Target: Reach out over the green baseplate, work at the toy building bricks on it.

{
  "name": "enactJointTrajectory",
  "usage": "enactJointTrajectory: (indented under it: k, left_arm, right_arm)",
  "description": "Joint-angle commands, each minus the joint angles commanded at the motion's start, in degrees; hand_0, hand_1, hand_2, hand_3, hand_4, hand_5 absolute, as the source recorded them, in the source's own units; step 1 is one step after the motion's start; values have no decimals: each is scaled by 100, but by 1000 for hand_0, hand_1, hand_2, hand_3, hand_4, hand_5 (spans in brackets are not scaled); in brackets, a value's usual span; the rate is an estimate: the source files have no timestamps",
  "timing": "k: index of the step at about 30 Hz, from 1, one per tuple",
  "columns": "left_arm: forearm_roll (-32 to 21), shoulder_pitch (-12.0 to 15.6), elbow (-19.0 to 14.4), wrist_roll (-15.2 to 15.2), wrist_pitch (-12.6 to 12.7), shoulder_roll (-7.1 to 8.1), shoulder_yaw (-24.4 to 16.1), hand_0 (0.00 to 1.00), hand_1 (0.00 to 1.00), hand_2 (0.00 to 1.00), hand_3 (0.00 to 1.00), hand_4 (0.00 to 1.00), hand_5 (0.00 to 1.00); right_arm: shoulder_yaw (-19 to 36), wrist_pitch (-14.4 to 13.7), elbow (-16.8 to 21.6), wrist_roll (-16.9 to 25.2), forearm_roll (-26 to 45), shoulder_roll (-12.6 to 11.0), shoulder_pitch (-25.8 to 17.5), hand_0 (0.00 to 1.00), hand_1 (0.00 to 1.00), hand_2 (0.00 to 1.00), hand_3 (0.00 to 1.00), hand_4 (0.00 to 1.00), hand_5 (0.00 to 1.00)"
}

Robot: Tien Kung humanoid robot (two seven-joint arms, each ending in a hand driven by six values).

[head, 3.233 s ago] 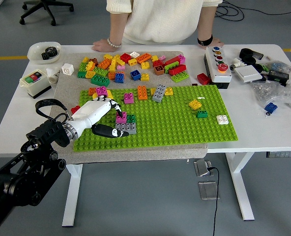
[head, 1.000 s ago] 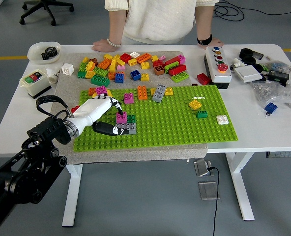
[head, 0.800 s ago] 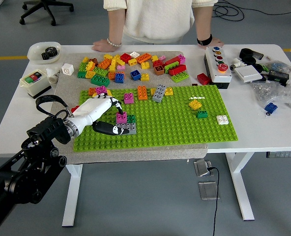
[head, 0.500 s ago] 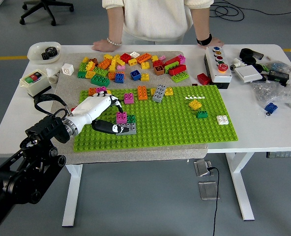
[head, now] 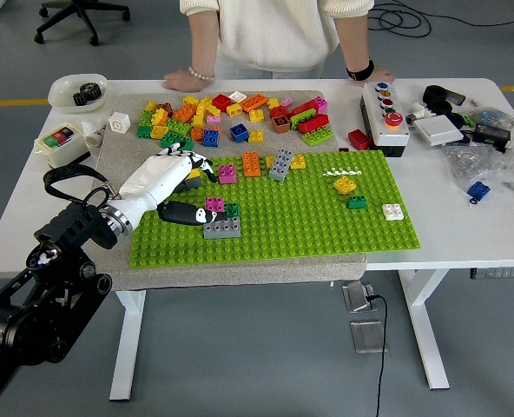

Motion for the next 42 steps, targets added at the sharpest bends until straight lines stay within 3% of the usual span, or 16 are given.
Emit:
enactJointTrajectory:
  k: [4, 5, 10, 11, 42]
  left_arm:
    - [0, 58, 13, -115, 341, 35, 36, 812, 718, 641, 551, 938, 300]
    - [0, 77, 31, -137, 387, 39, 48, 673, 597, 551, 534, 844, 163]
    - [0, 125, 152, -204, 471, 44, 101, 673, 597, 551, 534, 844, 163]
    - [0, 126, 167, -211, 471, 43, 106, 643, 556, 538, 547, 828, 100]
    - [0, 45, 452, -272, 638, -84, 222, 676, 583, 556, 571, 939, 88]
  right_arm:
    - [-1, 4, 0, 1, -12, -6, 0, 745, 637, 676, 614, 856, 557]
    - [-1, 5, 0, 1, -16, -8, 2, 745, 637, 676, 614, 856, 556]
    - [-14, 13, 0, 3, -30, -10, 1, 745, 637, 676, 614, 856, 556]
    - [-16, 13, 0, 3, -31, -11, 0, 746, 637, 676, 614, 856, 558]
    - [-12, 29, 0, 6, -59, -22, 19, 745, 636, 676, 612, 855, 556]
